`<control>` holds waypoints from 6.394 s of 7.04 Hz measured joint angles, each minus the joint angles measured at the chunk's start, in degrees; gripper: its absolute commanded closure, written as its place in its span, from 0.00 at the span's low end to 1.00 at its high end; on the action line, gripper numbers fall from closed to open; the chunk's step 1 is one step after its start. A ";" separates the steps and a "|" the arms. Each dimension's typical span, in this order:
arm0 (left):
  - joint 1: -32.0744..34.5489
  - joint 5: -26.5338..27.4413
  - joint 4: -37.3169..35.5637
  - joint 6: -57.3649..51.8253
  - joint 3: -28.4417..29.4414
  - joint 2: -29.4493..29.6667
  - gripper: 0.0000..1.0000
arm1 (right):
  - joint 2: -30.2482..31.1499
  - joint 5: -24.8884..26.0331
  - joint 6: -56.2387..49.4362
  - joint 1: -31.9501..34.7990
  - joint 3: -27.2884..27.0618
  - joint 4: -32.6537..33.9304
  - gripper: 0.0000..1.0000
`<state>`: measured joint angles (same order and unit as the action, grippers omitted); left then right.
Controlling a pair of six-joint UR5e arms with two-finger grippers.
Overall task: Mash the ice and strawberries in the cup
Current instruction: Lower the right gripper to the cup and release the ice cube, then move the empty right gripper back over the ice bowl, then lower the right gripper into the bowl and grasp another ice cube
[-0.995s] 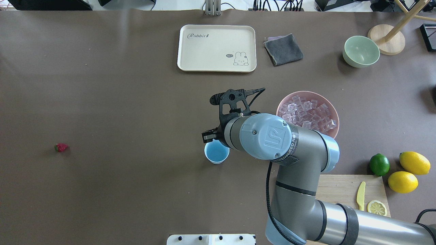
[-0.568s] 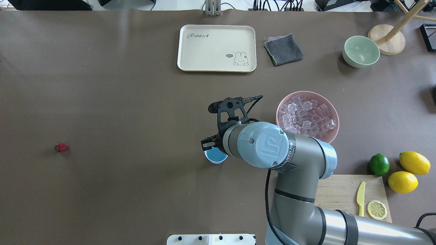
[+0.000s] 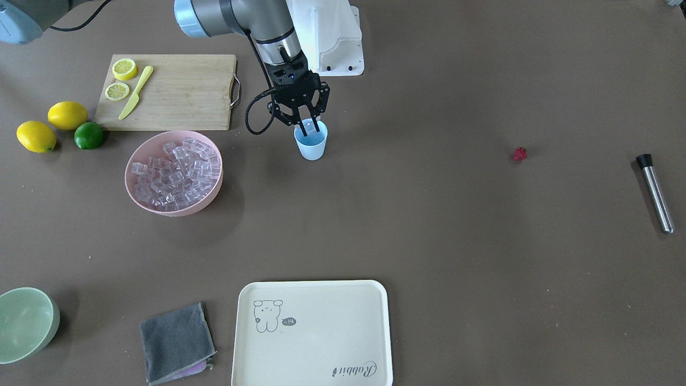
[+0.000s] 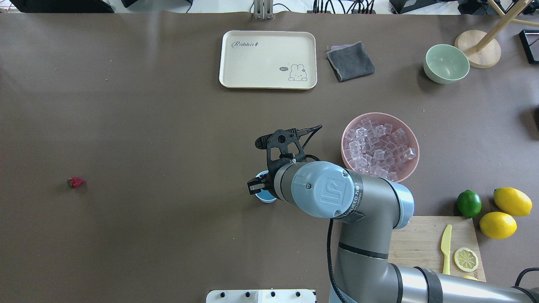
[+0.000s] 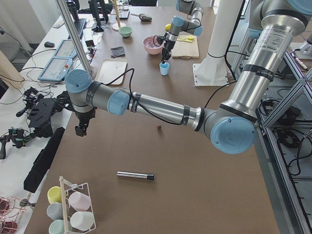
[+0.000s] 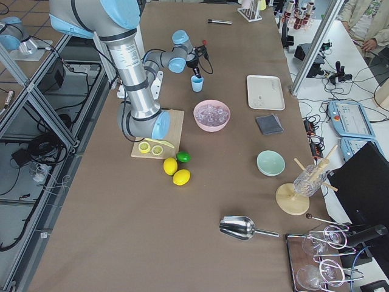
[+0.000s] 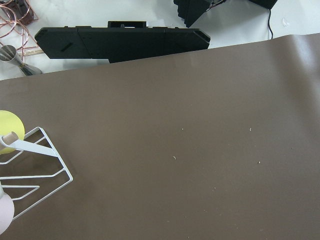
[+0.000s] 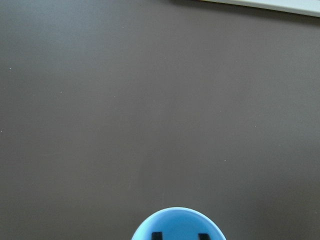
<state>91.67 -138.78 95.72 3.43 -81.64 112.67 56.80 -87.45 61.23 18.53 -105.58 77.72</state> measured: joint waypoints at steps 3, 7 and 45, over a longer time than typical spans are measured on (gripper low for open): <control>0.02 0.00 -0.03 0.00 0.23 0.03 0.02 | -0.12 0.06 -0.17 0.69 -0.53 -0.04 0.00; 1.38 -3.65 0.03 -0.22 0.13 -0.13 0.02 | 1.84 -0.68 -0.24 5.76 -3.68 0.54 0.00; -2.05 -0.81 2.27 0.19 1.34 4.52 0.02 | 20.88 -10.48 0.90 16.60 -8.67 6.12 1.00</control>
<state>89.61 -139.59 97.99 3.62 -80.30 117.19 77.68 -97.93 62.14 35.13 -114.25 83.83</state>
